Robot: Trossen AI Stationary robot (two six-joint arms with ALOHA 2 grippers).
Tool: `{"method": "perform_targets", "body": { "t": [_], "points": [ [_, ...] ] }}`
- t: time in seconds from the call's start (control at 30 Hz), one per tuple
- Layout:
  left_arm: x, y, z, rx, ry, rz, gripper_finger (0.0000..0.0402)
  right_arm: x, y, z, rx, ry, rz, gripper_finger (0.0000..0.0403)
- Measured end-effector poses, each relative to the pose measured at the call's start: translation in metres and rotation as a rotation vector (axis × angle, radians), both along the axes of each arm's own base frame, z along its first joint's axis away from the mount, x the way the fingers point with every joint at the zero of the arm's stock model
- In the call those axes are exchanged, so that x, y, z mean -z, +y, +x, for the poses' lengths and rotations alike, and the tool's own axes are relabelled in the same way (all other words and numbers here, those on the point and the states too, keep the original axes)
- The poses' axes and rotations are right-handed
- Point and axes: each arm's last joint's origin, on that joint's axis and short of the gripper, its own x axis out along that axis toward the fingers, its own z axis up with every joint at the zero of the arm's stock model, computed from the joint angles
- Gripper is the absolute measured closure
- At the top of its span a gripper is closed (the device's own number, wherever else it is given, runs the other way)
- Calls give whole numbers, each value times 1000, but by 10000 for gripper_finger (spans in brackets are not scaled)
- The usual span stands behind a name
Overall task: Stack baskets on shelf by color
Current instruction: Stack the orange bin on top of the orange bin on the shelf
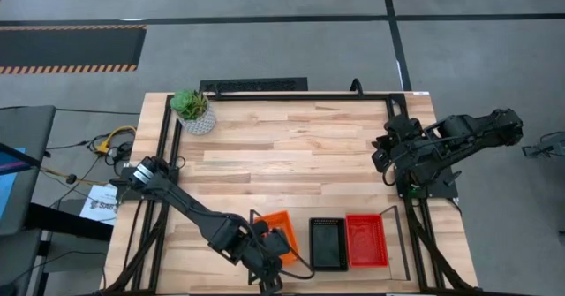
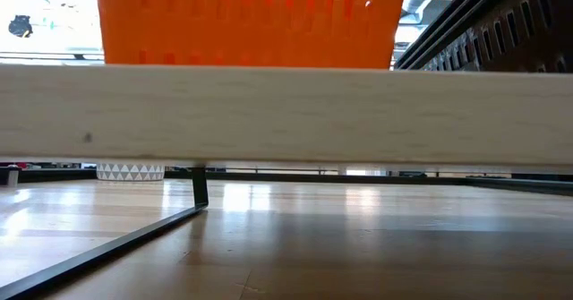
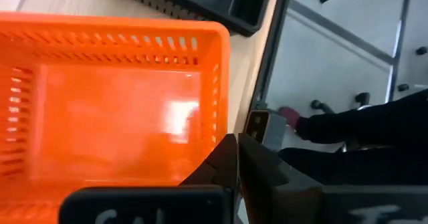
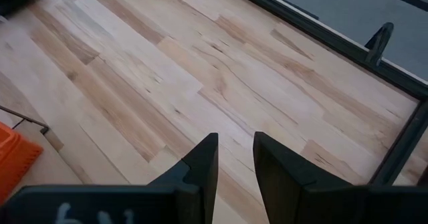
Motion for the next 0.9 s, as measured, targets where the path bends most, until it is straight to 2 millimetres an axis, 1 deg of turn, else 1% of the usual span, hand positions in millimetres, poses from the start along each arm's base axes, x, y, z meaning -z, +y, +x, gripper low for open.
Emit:
{"method": "perform_targets", "body": {
  "t": [0.13, 0.27, 0.33, 0.43, 0.53, 0.63, 0.7, 0.77, 0.83, 0.87, 0.9],
  "points": [
    [0, -1, 1, 1, -7, -4, 401, 1, 0, -1, 1, 13, -5, 285],
    [6, 2, 4, 0, 10, 1, 401, 1, -1, -2, 0, 20, -7, 285],
    [2, 3, 6, -1, 1, -12, 401, 1, -1, -2, 1, 20, -7, 285],
    [-16, 5, 9, -20, -50, -42, 401, 1, -1, -2, 0, 19, -7, 285],
    [-47, 9, 7, -56, -106, -40, 401, 1, -1, -2, -9, 26, -14, 285],
    [-76, 21, -9, -93, -48, 18, 401, 1, -1, -2, -9, 26, -14, 285],
    [-91, 27, -26, -137, -3, 98, 401, 1, -1, -2, -12, 27, -15, 285],
    [-107, 31, -46, -208, -3, 195, 401, 1, -1, -2, -15, 29, -18, 285],
    [-114, 35, -68, -293, -12, 242, 401, 1, -1, -2, -15, 29, -18, 285],
    [-114, 34, -78, -344, -20, 246, 401, 1, -1, -2, -15, 30, -18, 285],
    [-112, 34, -84, -387, -35, 238, 401, 1, -1, -2, -16, 30, -19, 285]
  ]
}}
